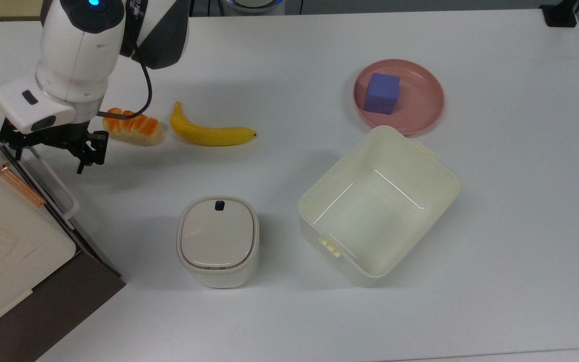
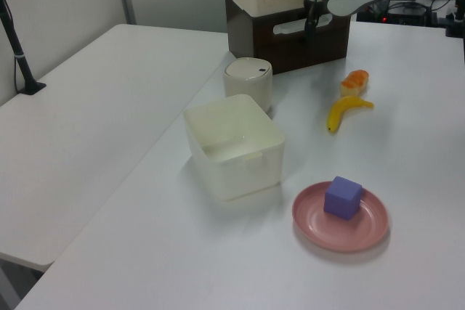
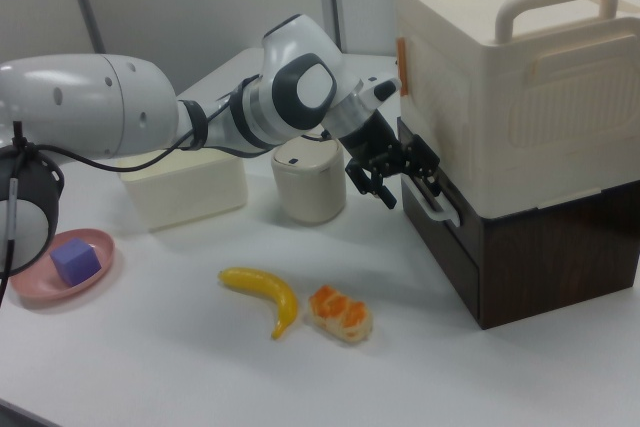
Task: Slide open the drawer
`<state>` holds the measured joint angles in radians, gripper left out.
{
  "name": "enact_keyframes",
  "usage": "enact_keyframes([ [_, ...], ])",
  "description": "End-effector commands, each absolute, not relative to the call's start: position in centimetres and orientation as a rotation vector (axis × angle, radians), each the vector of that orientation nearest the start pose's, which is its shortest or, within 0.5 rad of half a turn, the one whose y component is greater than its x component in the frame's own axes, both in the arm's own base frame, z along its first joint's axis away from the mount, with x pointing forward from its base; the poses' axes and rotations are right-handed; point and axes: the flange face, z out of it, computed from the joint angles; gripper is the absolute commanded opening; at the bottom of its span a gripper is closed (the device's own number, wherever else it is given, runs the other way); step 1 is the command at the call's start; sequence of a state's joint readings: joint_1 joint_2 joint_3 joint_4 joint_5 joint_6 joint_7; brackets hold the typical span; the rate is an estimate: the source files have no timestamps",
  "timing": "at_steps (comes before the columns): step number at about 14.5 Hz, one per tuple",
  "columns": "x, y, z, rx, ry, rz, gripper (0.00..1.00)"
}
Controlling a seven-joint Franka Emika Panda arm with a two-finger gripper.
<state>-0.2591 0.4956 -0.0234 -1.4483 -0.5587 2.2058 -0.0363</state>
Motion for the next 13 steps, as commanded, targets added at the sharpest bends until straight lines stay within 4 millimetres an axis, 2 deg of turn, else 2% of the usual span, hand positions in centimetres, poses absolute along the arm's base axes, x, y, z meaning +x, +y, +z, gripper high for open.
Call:
enact_keyframes([
  [1, 68.4, -20.7, 44.7, 2.594, 0.057, 0.198, 1.0],
  [4, 68.4, -20.7, 43.7, 2.594, 0.066, 0.18, 1.0],
  [8, 68.4, -20.7, 43.4, 2.592, 0.072, 0.175, 1.0],
  [13, 68.7, -20.8, 41.8, 2.597, 0.083, 0.157, 1.0],
])
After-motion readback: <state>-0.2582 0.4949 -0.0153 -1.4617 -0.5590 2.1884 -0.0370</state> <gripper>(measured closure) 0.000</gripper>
